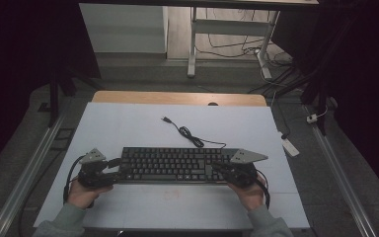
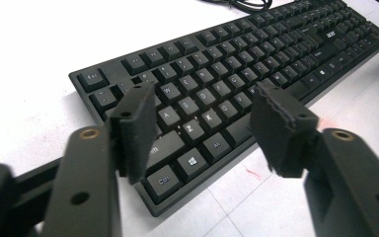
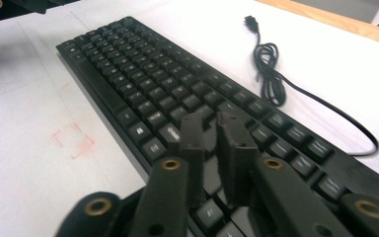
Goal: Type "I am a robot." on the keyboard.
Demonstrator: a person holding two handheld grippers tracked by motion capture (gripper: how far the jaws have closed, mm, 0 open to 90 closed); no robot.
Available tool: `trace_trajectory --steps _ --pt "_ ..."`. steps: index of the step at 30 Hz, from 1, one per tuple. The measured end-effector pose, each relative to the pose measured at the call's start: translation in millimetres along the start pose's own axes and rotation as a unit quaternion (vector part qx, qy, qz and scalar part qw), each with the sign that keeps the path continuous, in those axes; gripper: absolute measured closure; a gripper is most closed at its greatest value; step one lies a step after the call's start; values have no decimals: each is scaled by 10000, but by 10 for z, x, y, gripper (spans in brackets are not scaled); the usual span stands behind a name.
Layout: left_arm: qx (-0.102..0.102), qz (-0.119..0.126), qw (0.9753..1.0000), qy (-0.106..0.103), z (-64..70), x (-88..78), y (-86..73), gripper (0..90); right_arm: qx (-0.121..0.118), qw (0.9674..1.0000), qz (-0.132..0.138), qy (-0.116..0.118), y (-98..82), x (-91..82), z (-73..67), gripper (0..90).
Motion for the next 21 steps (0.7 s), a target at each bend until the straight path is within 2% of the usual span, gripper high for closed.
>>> trace_trajectory --steps 1,5,13,21 --pt "3 -3 10000 5 0 4 1 478 -1 10000 -23 41 31 58 -15 858" --pt "88 -29 9999 -58 11 17 0 552 -33 9999 -47 126 76 148 -43 893" --pt "214 -34 9998 -51 32 18 1 689 -75 9998 -64 195 142 242 -87 895" --pt "306 -26 9995 -10 31 21 7 879 -151 9993 -52 331 252 388 -173 895"
Point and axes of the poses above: each handheld gripper's, and its own axes: x roughly forward along the jaws, y roughly out of its top, z roughly to its right, the point moved 6 cm from there along x, roughly forward along the jaws, and after that the axes turned 2 degrees about y, right-handed, at the moved point
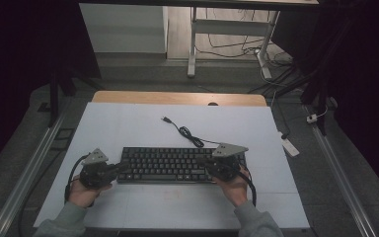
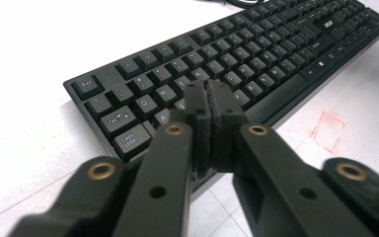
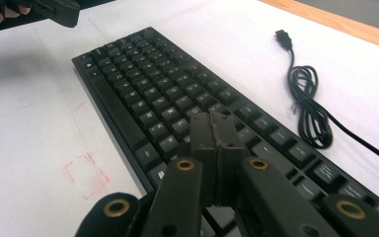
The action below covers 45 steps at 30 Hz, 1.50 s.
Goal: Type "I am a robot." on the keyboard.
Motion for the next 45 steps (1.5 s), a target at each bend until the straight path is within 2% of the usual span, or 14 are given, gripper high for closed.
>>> trace_trajectory --steps 15,19,24,32,45 --pt "30 -218 9996 164 -46 81 14 890 47 9997 -151 178 94 335 -68 894" --pt "64 -336 9992 213 -80 130 27 890 -7 9993 -297 206 123 455 -82 894" --pt "102 -495 9982 309 -123 173 -21 890 -54 9989 -402 228 155 604 -106 892" --pt "138 -680 9971 300 -153 229 -90 889 46 9984 -481 289 154 846 -132 892" --pt "183 -838 9956 374 -172 300 -155 886 114 9978 -592 263 136 982 -107 892"
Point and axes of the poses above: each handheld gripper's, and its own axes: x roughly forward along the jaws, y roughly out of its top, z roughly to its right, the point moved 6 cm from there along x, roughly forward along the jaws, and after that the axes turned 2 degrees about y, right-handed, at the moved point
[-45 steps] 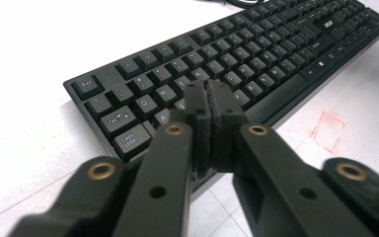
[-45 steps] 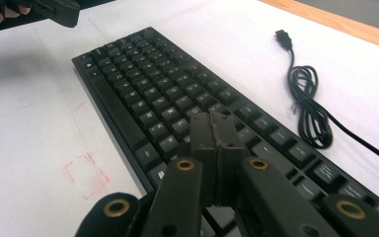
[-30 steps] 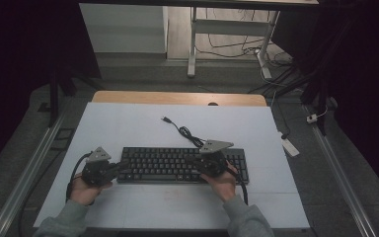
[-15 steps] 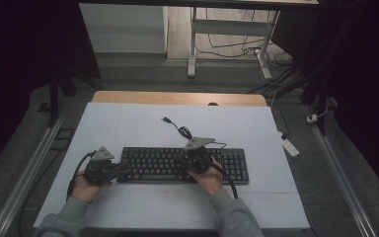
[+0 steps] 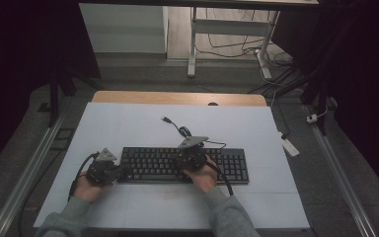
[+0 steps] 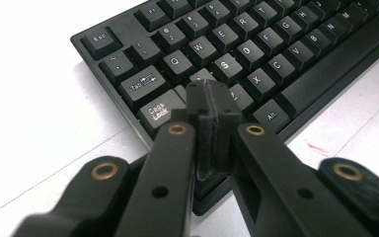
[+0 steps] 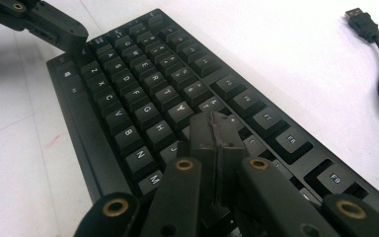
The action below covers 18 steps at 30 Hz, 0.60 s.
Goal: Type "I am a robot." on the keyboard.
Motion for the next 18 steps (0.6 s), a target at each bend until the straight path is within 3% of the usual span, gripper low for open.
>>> trace_trajectory --steps 18 --pt "55 -62 10000 8 -4 38 -23 873 28 9999 -115 -61 -9 109 18 891"
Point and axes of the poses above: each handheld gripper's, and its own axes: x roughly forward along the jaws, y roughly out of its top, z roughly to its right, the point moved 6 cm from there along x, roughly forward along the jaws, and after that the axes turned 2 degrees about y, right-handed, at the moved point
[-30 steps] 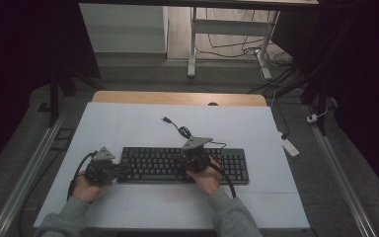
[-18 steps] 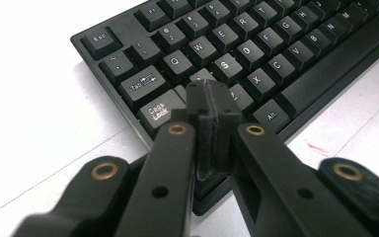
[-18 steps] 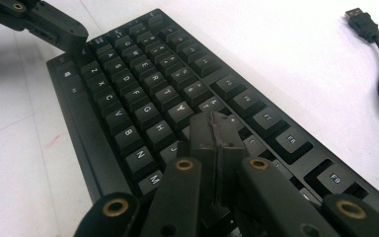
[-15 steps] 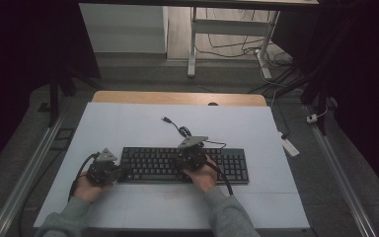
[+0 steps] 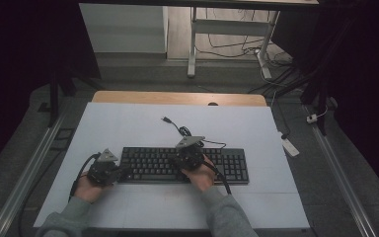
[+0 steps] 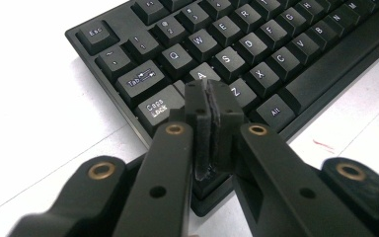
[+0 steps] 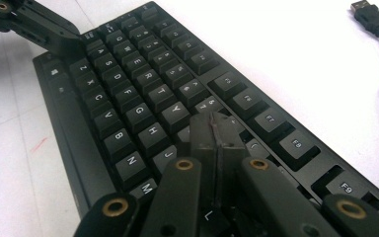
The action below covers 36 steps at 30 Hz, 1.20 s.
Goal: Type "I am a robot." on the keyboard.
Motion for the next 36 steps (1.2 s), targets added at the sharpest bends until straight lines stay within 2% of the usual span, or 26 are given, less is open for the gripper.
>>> trace_trajectory --steps 9,29,36 --pt "11 13 10000 18 -5 4 -1 871 39 9999 -51 -117 -23 26 49 891" --pt "87 -60 9999 52 10 25 -14 888 63 9999 -106 -115 -35 58 42 896" --pt "29 123 9999 17 8 -21 20 874 -29 9999 46 -153 12 -23 30 895"
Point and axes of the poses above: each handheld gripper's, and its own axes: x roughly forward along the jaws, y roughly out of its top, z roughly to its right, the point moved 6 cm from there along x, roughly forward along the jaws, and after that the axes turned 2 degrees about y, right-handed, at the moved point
